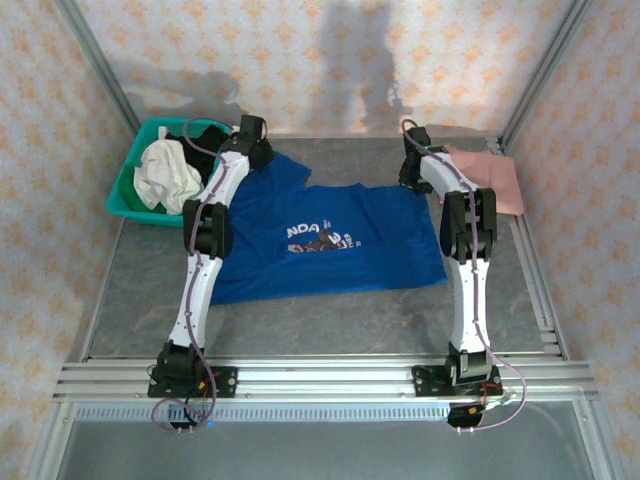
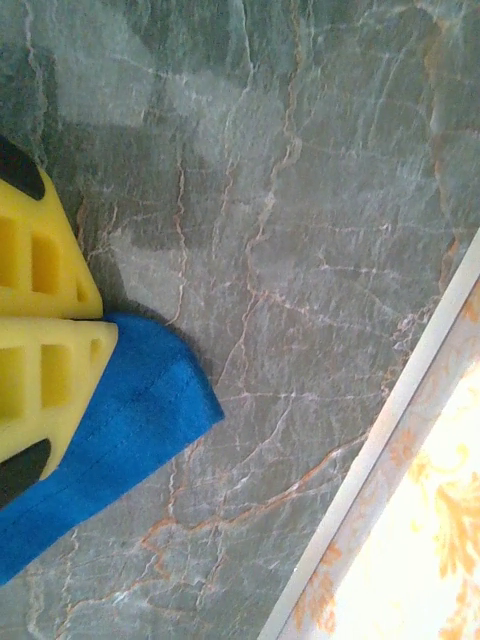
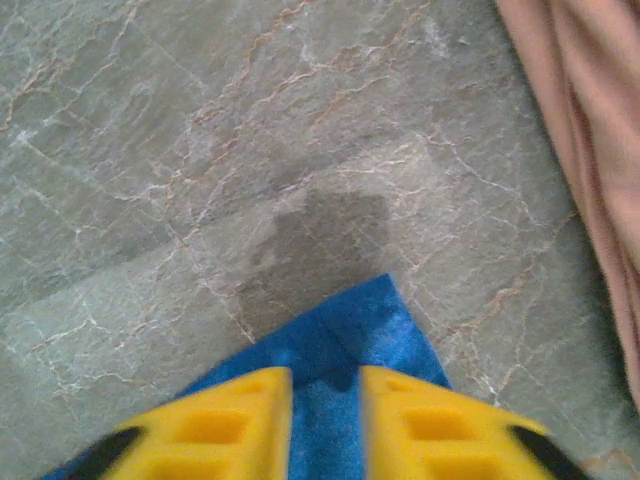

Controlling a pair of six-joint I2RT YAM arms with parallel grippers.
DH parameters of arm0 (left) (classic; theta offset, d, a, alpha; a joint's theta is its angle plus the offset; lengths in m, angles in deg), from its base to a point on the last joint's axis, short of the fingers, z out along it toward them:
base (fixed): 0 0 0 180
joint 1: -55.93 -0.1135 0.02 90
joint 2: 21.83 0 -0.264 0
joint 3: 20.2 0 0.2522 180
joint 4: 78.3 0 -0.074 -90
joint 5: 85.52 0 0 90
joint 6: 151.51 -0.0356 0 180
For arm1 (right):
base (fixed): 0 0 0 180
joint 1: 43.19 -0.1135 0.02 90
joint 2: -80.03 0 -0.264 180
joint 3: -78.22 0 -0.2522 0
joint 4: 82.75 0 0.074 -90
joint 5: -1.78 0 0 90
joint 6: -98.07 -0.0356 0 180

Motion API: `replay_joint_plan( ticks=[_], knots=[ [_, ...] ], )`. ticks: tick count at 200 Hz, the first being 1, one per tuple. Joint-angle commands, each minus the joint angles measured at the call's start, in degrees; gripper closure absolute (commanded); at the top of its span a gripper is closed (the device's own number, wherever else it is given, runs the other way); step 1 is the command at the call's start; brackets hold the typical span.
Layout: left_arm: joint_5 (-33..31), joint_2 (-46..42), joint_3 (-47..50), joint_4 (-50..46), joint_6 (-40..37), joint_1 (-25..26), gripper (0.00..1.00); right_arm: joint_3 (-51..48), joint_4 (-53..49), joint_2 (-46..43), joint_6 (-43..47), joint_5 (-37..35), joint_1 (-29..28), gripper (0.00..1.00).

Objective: Fold and stack the t-shirts

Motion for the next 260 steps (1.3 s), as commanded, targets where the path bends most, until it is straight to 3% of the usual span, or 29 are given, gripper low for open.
replay_joint_plan(
  ticks=[1, 19, 57, 78, 89, 96, 115, 133, 141, 148, 158, 186, 231, 260],
  knots=[
    [4.2, -5.5, -1.1, -4.2, -3.3, -1.0, 1.00, 3.6, -4.5, 0.1, 1.2, -4.8, 0.4, 0.91],
    [4.4, -8.8, -0.7, -6.2, -4.9, -1.0, 1.00, 3.1, -4.6, -1.7, 1.5, -4.9, 0.5, 1.00],
    [7.1, -17.4, 6.0, -5.8, -6.0, -1.3, 1.00, 0.5, -3.9, -6.2, 1.0, -3.8, 0.6, 1.00],
    [4.3, -20.1, 10.8, -3.6, -6.0, -1.1, 1.00, 0.2, -3.0, -6.1, 1.2, -4.0, 0.7, 1.00],
    [3.6, -18.7, 10.2, -3.9, -5.8, -1.2, 1.00, 2.1, -4.2, -4.5, 1.1, -4.1, 0.8, 0.87],
    [4.2, -17.2, 9.1, -4.5, -5.5, -1.2, 1.00, 3.4, -5.2, -3.3, 0.8, -4.4, 0.8, 0.83],
    [5.7, -14.1, 6.3, -6.7, -4.3, -1.2, 1.00, 5.0, -5.9, -1.3, 0.3, -3.5, 0.9, 0.79],
    [7.8, -15.0, 9.5, -3.5, -3.8, -1.3, 1.00, 4.9, -5.0, -0.7, 0.2, -2.7, 0.9, 0.86],
    [8.0, -15.4, 9.9, -3.1, -4.0, -1.2, 1.00, 5.0, -4.8, -0.4, 0.4, -2.6, 0.9, 0.79],
    [7.6, -15.7, 9.8, -3.2, -4.2, -1.2, 1.00, 5.8, -5.3, 0.2, 0.6, -2.6, 1.0, 0.64],
    [7.1, -16.1, 9.8, -3.5, -4.8, -1.2, 1.00, 7.8, -7.1, 1.5, 0.7, -3.0, 1.2, 0.52],
    [6.5, -17.0, 9.8, -5.1, -6.0, -1.6, 1.00, 10.7, -9.3, 4.1, 1.1, -3.6, 1.5, 0.44],
    [7.9, -17.6, 9.9, -5.9, -6.2, -2.0, 1.00, 13.2, -11.8, 7.0, -0.7, -3.1, 2.0, 0.46],
    [8.6, -18.7, 9.6, -6.6, -6.3, -2.1, 1.00, 15.1, -11.9, 8.5, -1.1, -0.5, 2.3, 0.60]
  ],
)
